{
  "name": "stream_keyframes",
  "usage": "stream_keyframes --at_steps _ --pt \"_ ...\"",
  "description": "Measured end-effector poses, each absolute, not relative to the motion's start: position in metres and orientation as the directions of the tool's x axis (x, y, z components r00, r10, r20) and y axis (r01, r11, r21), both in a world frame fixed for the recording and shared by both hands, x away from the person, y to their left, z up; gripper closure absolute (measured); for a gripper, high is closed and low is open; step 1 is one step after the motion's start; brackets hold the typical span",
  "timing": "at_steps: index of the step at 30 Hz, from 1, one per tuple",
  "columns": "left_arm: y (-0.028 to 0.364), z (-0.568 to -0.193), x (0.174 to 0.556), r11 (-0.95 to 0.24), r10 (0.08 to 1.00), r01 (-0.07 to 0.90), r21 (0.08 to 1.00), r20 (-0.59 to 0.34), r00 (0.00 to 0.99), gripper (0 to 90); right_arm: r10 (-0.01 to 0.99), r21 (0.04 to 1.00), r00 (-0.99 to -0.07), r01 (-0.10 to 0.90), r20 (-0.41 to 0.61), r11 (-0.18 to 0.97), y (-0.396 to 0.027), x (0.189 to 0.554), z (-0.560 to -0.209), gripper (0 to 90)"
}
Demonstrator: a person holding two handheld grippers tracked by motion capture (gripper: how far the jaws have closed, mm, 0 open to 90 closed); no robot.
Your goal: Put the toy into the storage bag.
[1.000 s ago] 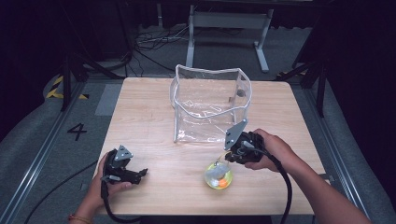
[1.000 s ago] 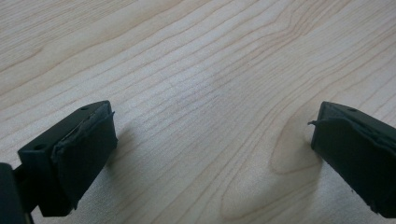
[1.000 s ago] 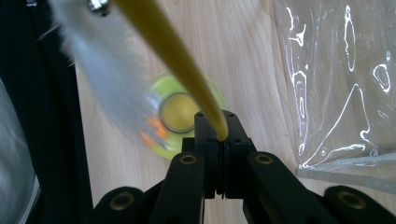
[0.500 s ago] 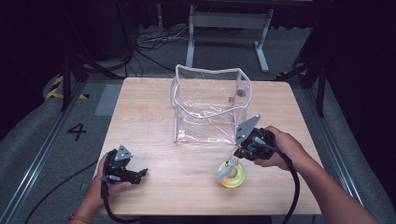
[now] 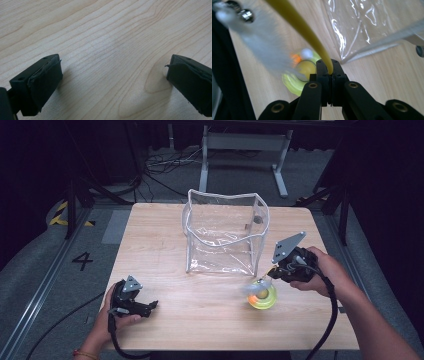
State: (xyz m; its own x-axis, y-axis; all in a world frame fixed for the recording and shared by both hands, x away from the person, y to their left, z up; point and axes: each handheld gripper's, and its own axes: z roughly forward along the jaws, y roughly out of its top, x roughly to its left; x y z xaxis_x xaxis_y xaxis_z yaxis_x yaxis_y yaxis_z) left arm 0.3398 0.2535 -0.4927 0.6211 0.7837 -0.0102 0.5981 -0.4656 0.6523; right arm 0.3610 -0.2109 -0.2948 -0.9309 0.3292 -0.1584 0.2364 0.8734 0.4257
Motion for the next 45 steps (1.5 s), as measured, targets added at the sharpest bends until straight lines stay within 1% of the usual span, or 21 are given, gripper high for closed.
stream_keyframes --at_steps 9,12,15,29,37,45 --pt "0.253 -0.493 0.340 -0.465 0.784 0.598 0.653 -0.010 0.621 0.5 0.391 0.396 -0.903 0.298 -0.178 0.869 -0.232 0.372 -0.285 88.3" --pt "0.254 -0.493 0.340 -0.465 0.784 0.598 0.653 -0.010 0.621 0.5 0.412 0.371 -0.891 0.322 -0.193 0.871 -0.241 0.380 -0.278 88.3" --pt "0.253 -0.493 0.340 -0.465 0.784 0.598 0.653 -0.010 0.621 0.5 0.426 0.371 -0.882 0.333 -0.203 0.867 -0.245 0.384 -0.272 88.3" --pt "0.253 -0.493 0.338 -0.453 0.790 0.612 0.648 -0.027 0.613 0.6 0.508 0.436 -0.824 0.372 -0.252 0.820 -0.262 0.404 -0.211 88.3" --pt "0.253 -0.493 0.338 -0.452 0.790 0.611 0.650 -0.026 0.612 0.6 0.533 0.429 -0.804 0.397 -0.265 0.812 -0.265 0.416 -0.190 88.2" --pt "0.253 -0.493 0.338 -0.452 0.790 0.612 0.649 -0.026 0.612 0.6 0.567 0.451 -0.772 0.414 -0.285 0.791 -0.266 0.428 -0.165 88.2"
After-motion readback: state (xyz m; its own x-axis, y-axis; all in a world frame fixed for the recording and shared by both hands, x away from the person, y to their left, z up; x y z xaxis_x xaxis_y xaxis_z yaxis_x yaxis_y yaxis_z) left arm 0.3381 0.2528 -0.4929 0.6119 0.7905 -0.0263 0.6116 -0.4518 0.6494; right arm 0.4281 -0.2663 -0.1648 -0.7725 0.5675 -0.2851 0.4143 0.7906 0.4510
